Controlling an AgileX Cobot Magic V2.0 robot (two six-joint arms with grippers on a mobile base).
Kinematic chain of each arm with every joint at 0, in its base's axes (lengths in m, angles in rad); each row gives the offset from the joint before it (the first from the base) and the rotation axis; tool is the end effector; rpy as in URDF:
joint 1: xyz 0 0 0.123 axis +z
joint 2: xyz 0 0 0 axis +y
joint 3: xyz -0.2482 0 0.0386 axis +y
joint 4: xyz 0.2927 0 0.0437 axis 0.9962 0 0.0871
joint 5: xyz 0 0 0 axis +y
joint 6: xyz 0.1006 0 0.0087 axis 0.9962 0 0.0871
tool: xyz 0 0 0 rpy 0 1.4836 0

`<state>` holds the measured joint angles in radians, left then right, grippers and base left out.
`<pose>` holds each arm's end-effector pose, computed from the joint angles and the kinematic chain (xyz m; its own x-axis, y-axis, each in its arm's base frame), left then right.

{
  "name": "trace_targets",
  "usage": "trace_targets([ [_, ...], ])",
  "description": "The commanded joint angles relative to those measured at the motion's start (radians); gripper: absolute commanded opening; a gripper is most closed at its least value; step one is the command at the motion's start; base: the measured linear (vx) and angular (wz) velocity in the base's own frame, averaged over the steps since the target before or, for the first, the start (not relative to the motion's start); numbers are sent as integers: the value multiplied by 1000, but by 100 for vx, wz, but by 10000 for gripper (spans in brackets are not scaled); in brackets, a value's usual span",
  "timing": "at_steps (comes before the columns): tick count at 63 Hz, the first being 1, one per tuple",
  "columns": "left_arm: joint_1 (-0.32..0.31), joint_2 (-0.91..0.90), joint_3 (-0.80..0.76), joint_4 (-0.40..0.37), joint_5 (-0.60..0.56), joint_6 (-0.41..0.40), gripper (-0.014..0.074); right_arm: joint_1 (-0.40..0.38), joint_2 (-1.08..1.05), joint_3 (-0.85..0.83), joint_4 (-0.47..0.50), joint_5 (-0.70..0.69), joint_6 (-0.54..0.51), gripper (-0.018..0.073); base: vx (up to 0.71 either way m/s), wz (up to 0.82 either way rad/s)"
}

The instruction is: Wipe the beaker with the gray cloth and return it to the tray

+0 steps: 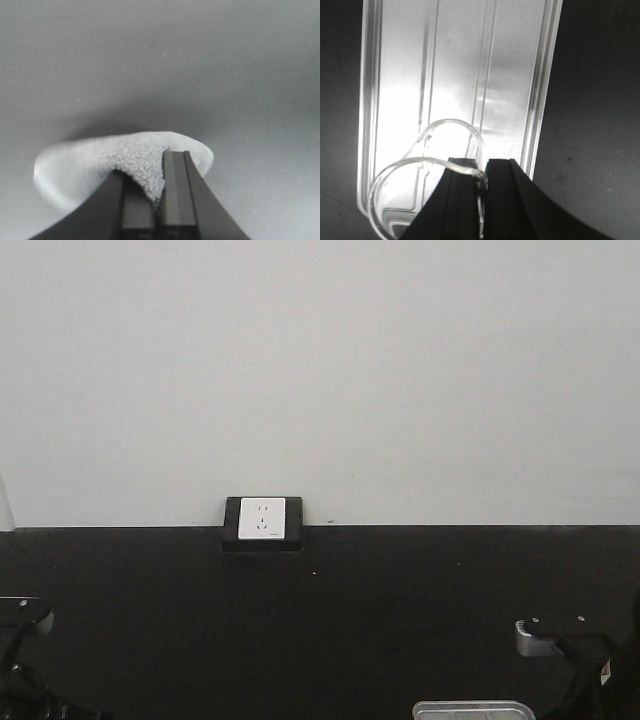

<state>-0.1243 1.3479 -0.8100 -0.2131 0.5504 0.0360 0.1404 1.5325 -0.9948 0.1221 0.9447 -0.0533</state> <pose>0.3077 -0.0497 0.1772 -0.8480 -0.0401 -0.5285 0.0603 0.9833 -0.1715 0.3161 0.0547 0.1612 -0.9770 -0.1195 -0.1764 -0.1386 0.9852 0.1004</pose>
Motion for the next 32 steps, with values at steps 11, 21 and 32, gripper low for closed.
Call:
trace_targets([
  [11,1,-62,-29,-7,19,-8,509,-6,-31,-34,-1,-9,4,-11,0,0],
  [21,1,-129,-29,-7,74,-7,631,-6,-17,-42,-1,-16,11,-11,0,0],
  [32,1,-228,-29,-7,117,-7,616,-6,56,-108,-1,6,11,-11,0,0],
])
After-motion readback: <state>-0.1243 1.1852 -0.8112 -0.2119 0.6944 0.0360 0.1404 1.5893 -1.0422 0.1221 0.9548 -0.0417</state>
